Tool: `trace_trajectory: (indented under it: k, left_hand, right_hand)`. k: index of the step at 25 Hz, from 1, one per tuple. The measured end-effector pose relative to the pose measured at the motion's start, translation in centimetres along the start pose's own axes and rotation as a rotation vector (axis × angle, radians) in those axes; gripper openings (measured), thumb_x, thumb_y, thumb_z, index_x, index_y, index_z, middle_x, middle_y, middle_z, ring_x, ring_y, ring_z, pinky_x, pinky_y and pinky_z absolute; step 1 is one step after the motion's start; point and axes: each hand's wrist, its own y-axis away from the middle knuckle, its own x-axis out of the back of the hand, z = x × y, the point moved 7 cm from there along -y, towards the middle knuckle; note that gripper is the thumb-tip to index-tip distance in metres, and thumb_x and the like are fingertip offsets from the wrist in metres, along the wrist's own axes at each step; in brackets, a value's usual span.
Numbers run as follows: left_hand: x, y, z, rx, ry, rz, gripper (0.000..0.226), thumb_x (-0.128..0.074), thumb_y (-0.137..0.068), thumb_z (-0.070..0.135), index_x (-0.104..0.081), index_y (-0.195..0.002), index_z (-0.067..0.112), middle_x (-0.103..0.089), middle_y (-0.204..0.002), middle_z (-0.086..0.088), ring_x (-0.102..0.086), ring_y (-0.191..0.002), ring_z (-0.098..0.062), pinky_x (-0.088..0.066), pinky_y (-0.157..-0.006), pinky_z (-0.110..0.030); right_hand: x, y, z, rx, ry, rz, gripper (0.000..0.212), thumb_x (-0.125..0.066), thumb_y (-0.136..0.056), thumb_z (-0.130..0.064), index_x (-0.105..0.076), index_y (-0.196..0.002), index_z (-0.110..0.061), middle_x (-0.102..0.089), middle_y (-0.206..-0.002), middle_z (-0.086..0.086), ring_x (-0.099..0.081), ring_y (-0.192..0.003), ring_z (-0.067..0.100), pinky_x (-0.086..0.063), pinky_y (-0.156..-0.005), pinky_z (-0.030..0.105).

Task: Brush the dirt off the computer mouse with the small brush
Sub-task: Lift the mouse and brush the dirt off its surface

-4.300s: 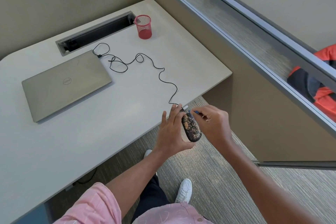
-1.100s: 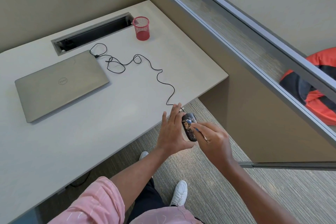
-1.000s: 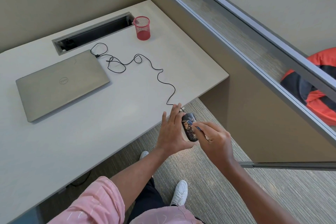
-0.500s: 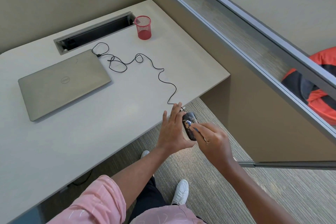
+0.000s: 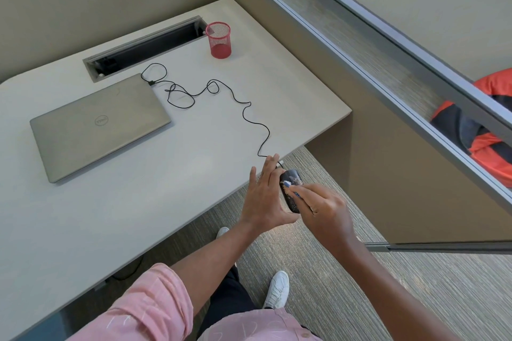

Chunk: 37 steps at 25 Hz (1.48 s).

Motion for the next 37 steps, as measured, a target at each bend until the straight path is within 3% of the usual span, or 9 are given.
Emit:
trace_trajectory:
  k: [4,15,24,31,34,37]
  left_hand:
    - [-0.1,0.1,-0.2,0.005,0.004,-0.009,0.111,-0.092,-0.068,0.066,-0.044,-0.152,0.012,-0.010,-0.186,-0.002,-0.004,-0.174,-0.020,-0.012,-0.138,-0.062]
    - [-0.4,0.0,-0.4,-0.014,-0.007,-0.001,0.106,-0.090,-0.068,0.062,-0.044,-0.150,0.014,-0.007,-0.186,-0.002,0.000,-0.174,-0.021,-0.015,-0.137,-0.065]
    - [-0.2,0.0,-0.1,-0.020,-0.002,0.024,0.110,-0.090,-0.067,0.068,-0.045,-0.150,0.011,-0.013,-0.185,-0.003,-0.004,-0.174,-0.020,-0.013,-0.137,-0.062]
    - [-0.4,-0.1,-0.5,-0.012,0.019,0.028,0.108,-0.091,-0.068,0.062,-0.043,-0.150,0.012,-0.011,-0.185,-0.002,0.001,-0.174,-0.018,-0.013,-0.137,-0.065]
    - [-0.3,-0.1,-0.4,-0.012,0.011,0.026,0.112,-0.086,-0.067,0.068,-0.042,-0.153,0.011,-0.012,-0.185,-0.003,-0.001,-0.174,-0.020,-0.012,-0.138,-0.063]
    - [-0.1,-0.1,-0.3,-0.010,0.007,0.022,0.115,-0.084,-0.067,0.071,-0.042,-0.154,0.010,-0.012,-0.185,-0.003,-0.003,-0.174,-0.021,-0.012,-0.138,-0.063]
  right_hand:
    - [0.2,-0.2,-0.4,0.003,-0.016,0.024,0.012,-0.084,-0.092,-0.006,-0.088,-0.102,-0.002,-0.086,-0.095,0.010,-0.083,-0.079,0.026,-0.067,-0.064,0.037]
    - [-0.7,0.2,-1.0,0.058,0.002,-0.008,0.017,-0.094,-0.085,0.006,-0.087,-0.098,-0.002,-0.085,-0.093,0.010,-0.083,-0.080,0.028,-0.067,-0.060,0.040]
    - [0.3,-0.5,-0.4,0.023,0.005,0.027,0.006,-0.084,-0.092,-0.001,-0.087,-0.097,0.000,-0.085,-0.093,0.011,-0.082,-0.076,0.029,-0.066,-0.057,0.042]
    - [0.0,0.8,-0.9,0.047,-0.011,-0.012,0.011,-0.088,-0.092,0.003,-0.088,-0.102,-0.003,-0.086,-0.097,0.009,-0.083,-0.083,0.026,-0.067,-0.065,0.040]
    - [0.7,-0.1,-0.8,0.036,-0.023,0.036,0.009,-0.081,-0.096,-0.004,-0.088,-0.101,-0.001,-0.086,-0.097,0.011,-0.083,-0.081,0.027,-0.068,-0.065,0.038]
    - [0.9,-0.4,-0.5,0.006,-0.024,0.028,0.009,-0.085,-0.092,0.003,-0.087,-0.100,0.002,-0.085,-0.097,0.013,-0.083,-0.079,0.030,-0.068,-0.063,0.042]
